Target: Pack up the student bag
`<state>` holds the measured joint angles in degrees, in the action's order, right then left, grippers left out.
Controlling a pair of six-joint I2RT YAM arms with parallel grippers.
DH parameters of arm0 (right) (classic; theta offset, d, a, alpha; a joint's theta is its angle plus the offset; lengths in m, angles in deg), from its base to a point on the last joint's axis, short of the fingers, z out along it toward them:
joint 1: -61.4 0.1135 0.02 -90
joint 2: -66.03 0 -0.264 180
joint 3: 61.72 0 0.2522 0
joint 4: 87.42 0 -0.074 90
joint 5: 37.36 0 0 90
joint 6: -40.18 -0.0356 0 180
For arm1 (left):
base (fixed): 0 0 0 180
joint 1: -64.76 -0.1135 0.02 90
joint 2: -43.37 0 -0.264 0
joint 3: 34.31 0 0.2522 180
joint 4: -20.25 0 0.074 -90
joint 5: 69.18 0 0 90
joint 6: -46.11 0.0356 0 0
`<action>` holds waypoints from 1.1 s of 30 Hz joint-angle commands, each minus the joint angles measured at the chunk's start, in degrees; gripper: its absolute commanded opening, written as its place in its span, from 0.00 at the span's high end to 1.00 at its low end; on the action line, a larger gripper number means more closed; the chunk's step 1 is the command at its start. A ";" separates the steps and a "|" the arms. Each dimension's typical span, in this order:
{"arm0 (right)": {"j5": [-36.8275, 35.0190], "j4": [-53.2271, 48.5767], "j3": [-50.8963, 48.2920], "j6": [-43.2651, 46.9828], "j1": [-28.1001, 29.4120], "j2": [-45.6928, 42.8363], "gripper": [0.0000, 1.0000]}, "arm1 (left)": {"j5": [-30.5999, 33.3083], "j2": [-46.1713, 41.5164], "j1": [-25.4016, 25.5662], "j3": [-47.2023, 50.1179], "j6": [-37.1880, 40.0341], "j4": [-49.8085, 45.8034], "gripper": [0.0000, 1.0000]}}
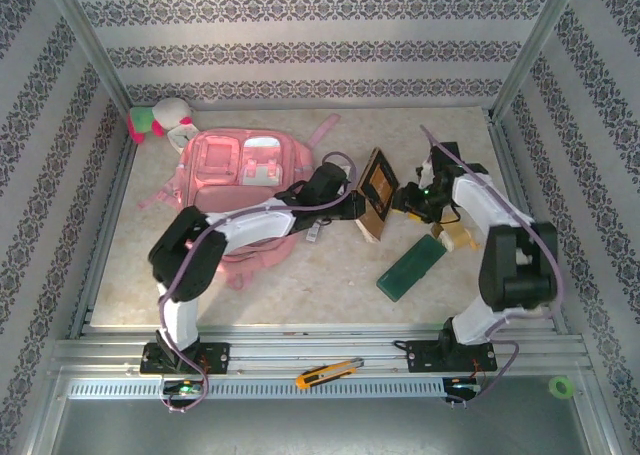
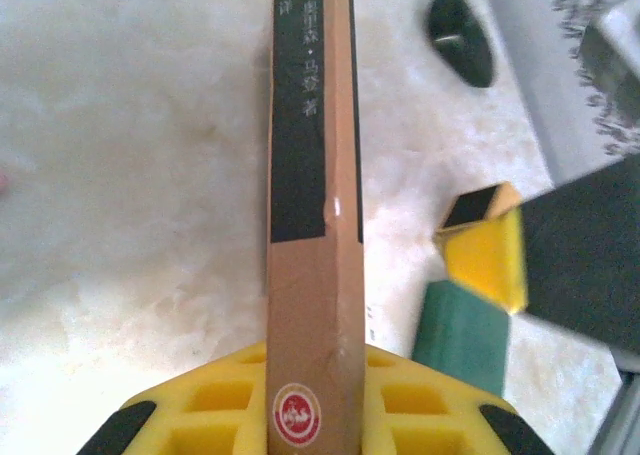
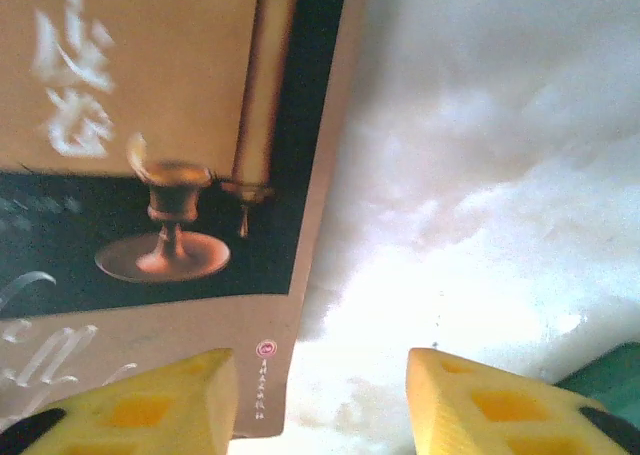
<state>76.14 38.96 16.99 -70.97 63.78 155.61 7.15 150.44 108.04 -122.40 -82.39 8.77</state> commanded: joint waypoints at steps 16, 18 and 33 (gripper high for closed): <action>13.34 52.61 -25.49 -19.26 0.53 -45.67 0.17 | -17.96 -32.56 -5.12 23.10 4.01 39.45 1.00; 14.53 57.33 -27.35 -22.92 1.88 -46.41 0.16 | -18.97 -33.28 -5.49 23.67 1.40 42.59 1.00; 23.63 71.09 -26.48 -33.88 9.03 -38.46 0.10 | -25.74 -30.02 -5.75 19.07 -8.07 52.40 1.00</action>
<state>95.60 101.80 -9.83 -101.74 71.80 117.32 -16.94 120.85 102.89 -100.50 -89.18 52.11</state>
